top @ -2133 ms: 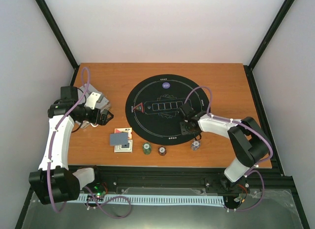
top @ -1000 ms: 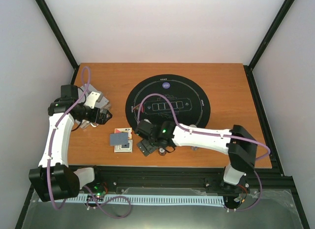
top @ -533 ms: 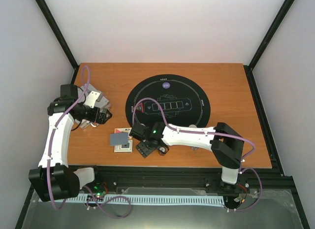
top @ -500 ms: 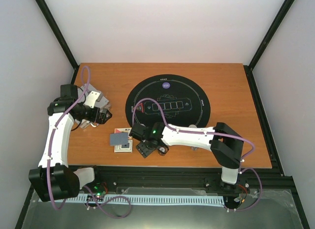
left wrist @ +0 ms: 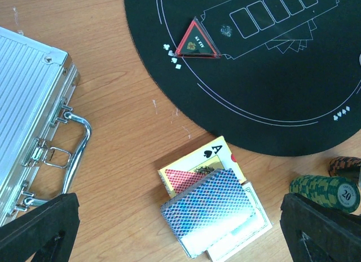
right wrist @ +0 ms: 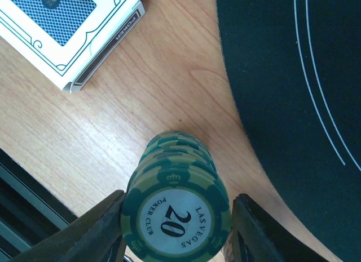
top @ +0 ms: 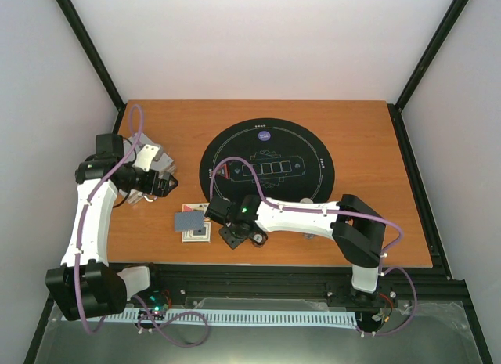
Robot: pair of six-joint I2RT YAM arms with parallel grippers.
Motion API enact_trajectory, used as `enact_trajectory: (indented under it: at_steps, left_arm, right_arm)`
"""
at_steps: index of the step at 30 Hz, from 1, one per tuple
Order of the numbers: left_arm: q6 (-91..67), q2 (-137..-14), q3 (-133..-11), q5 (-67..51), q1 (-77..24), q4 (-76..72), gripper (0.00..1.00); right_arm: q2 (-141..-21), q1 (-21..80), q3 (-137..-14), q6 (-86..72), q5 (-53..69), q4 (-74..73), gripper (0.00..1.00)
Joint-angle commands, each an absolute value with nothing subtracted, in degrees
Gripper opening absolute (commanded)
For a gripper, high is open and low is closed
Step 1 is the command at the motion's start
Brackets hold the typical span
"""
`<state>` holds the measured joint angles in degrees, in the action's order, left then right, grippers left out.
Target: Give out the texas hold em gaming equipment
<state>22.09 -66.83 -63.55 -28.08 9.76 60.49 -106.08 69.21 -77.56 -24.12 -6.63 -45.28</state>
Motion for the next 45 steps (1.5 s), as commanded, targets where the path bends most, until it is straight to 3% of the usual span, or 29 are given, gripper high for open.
enact_trajectory:
  at_steps: [1,13,27,45]
  left_arm:
    - [21.87,-66.44,-66.44,-28.48,10.16,61.10,1.00]
    - [22.28,-66.35,-66.38,-28.10,10.18,61.09,1.00]
    - [21.36,-66.44,-66.03,-26.47,10.12,60.65,1.00]
    - [21.15,-67.03,-66.97,-26.17,10.18,61.01,1.00]
  right_arm:
    - [-106.43,70.13,-78.69,-24.78,-6.89,-45.04,0.48]
    - [-105.55,70.65,-80.22,-25.32,-8.02,-46.08,0.25]
    - [-105.41,67.95,-89.84,-22.20,-13.52,-52.71,0.23]
    - [-129.55,49.69,-109.20,-12.21,-8.96,-49.21,0.19]
